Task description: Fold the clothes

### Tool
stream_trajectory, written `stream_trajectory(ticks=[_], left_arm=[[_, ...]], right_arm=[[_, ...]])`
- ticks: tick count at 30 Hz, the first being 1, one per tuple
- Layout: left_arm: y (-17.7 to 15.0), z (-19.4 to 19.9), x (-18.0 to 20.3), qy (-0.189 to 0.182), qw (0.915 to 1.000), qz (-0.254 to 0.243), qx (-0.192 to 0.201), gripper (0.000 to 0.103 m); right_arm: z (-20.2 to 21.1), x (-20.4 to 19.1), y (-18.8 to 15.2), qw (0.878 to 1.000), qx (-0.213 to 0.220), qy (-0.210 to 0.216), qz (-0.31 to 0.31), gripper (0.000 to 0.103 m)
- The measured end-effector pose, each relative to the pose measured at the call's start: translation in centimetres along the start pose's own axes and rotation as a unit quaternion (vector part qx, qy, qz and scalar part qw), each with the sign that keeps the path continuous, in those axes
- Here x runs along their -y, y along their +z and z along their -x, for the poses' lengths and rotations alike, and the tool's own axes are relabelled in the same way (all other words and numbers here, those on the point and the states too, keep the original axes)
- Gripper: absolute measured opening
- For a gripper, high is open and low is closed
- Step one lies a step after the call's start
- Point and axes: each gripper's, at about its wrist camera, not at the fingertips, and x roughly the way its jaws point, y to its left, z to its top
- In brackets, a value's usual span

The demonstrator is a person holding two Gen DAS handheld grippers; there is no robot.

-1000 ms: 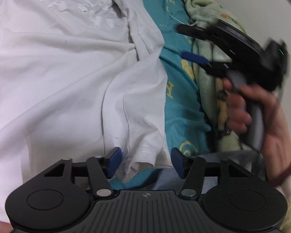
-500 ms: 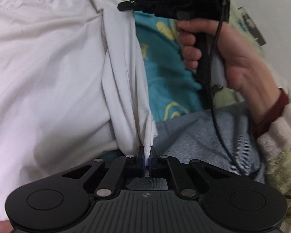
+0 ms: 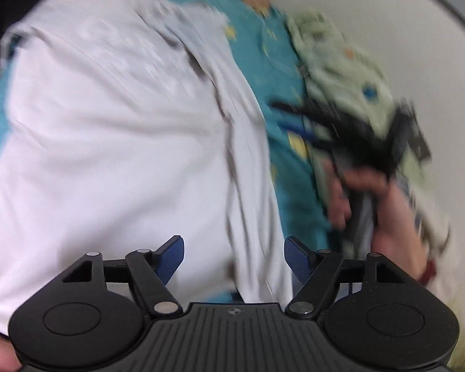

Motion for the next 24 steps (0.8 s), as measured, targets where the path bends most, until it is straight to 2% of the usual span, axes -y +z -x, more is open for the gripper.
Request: stream_trajectory(ticks=[2,4,8,10,13,15,19,24], left_arm=[[2.7,1.7,-3.1,0.002,0.9971,0.054,0.054,0.082],[5.5,2.8,-6.9,-0.004,0.9866,0.123,0.107,0.082],[10.8,3.0,-13.3,-0.005,0.9546,0.230,0.189,0.082],[13.6,2.5,-15.8,-0.011,0.9400,0.262,0.218,0.082],[15.8,1.2,-19.1,-0.023,0.9166,0.312,0.249,0.082],[16.5,-0.5,-20.8,-0.024,0.9108,0.329,0.248,0.081],[17.5,-3.5,-23.9,-0.012,0.9077,0.347,0.235,0.081],[18.3,-5.8,-26.3,-0.031,0.8918,0.370,0.258,0.081]], right_arm=[[0.7,-0.3,-0.2,1.000,0.010,0.010,-0.007,0.066],[1.3,-0.5,-0.3,1.000,0.017,0.019,-0.013,0.066],[0.7,-1.1,-0.7,1.000,0.011,0.017,-0.011,0.066],[0.4,-1.3,-0.6,1.000,0.012,0.017,-0.013,0.066],[-0.2,-1.4,-0.2,0.999,0.016,0.022,-0.018,0.066],[-0.9,-1.5,0.0,0.999,0.017,0.022,-0.017,0.066],[-2.5,-1.6,0.2,1.000,0.004,0.022,-0.018,0.066],[-3.9,-1.7,-0.1,0.999,-0.014,0.026,-0.016,0.066]])
